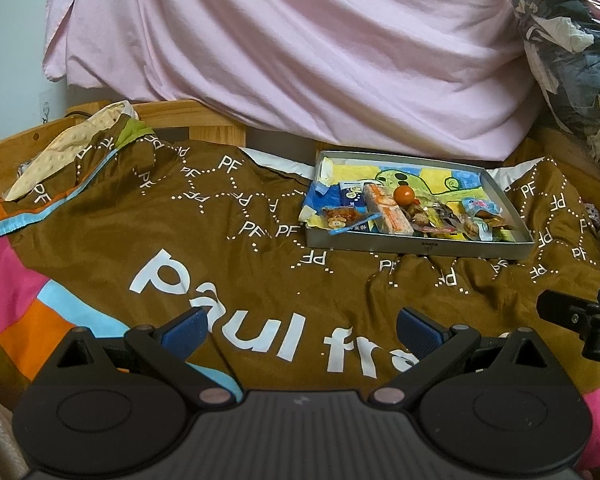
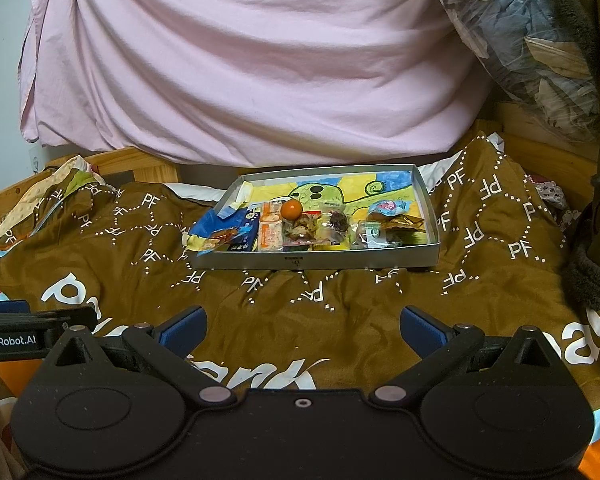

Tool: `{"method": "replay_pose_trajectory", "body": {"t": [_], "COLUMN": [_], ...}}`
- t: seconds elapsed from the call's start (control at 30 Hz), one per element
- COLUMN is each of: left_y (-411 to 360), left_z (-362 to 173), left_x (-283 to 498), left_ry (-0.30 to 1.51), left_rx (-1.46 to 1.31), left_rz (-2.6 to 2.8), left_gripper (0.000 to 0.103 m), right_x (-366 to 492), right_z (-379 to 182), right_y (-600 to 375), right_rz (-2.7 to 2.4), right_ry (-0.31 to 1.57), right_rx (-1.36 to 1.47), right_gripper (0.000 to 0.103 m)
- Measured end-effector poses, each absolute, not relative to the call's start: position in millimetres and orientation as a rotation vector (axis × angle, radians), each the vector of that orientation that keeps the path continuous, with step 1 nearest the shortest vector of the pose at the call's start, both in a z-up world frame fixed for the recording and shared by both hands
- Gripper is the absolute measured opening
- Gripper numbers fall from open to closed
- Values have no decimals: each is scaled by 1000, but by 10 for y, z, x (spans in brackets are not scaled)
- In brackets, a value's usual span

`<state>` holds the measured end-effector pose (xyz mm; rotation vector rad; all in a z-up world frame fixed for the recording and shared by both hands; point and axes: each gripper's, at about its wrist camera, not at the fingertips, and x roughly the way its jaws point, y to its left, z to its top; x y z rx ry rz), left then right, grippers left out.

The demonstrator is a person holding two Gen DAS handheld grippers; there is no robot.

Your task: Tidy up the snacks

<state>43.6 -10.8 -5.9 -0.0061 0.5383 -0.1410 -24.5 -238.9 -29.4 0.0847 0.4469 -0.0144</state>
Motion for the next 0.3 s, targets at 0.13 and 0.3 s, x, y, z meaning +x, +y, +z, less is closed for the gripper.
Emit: {"method": "replay_pose_trajectory", "body": {"t": [0.13,0.3], "left_y": [-108,-109], "left_z": [-62,-62], "left_x": [435,440], "left_ry": [538,539], "left_rx": [-5,-5], "left_rz": [-141,-138], "left_gripper": [103,103], "right_x": [-243,-248], "right_z": [-292,-292], "right_y": [-2387,-2384], "right_rz": [-15,-15], "right_ry": [448,448], "right_rx": [85,84], "right_gripper": [102,102]}}
